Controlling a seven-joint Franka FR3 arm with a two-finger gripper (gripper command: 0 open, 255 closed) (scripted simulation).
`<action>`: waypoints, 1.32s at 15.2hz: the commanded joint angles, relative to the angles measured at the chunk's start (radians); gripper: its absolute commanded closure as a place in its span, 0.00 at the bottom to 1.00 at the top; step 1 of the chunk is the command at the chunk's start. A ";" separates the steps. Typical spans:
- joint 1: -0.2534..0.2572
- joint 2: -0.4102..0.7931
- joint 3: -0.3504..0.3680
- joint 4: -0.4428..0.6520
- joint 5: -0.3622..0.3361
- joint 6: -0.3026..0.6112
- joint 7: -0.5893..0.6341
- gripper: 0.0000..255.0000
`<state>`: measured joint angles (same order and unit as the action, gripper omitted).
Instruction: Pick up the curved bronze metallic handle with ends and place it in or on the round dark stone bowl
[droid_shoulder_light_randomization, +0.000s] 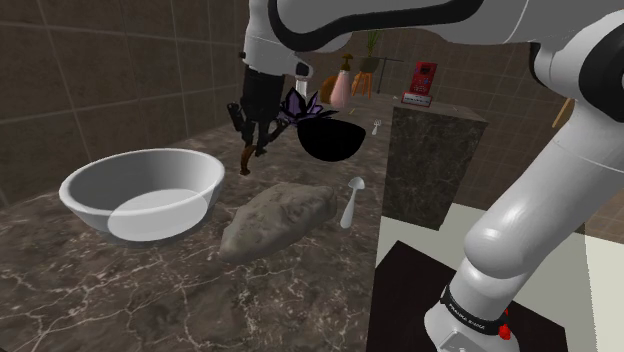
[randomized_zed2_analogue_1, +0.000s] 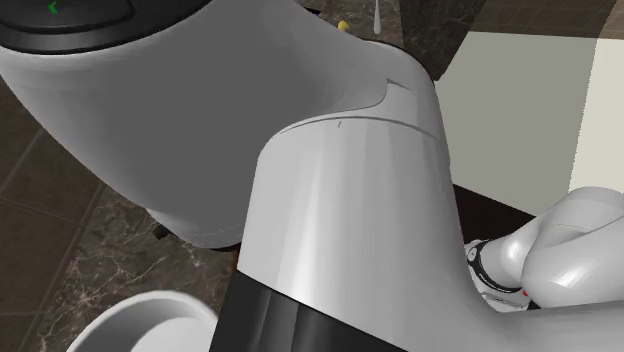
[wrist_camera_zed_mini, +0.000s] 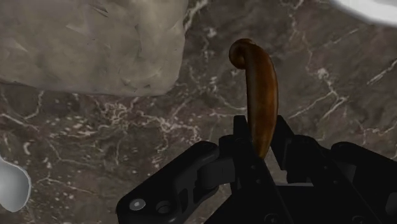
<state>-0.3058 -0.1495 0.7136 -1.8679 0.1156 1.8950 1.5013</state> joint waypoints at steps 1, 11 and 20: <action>-0.001 0.001 -0.002 0.028 -0.002 -0.027 0.000 1.00; -0.005 0.028 0.001 0.185 -0.023 -0.163 0.017 1.00; -0.002 0.082 0.016 0.357 -0.061 -0.292 0.046 1.00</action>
<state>-0.3097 -0.0748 0.7266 -1.5316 0.0603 1.6174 1.5416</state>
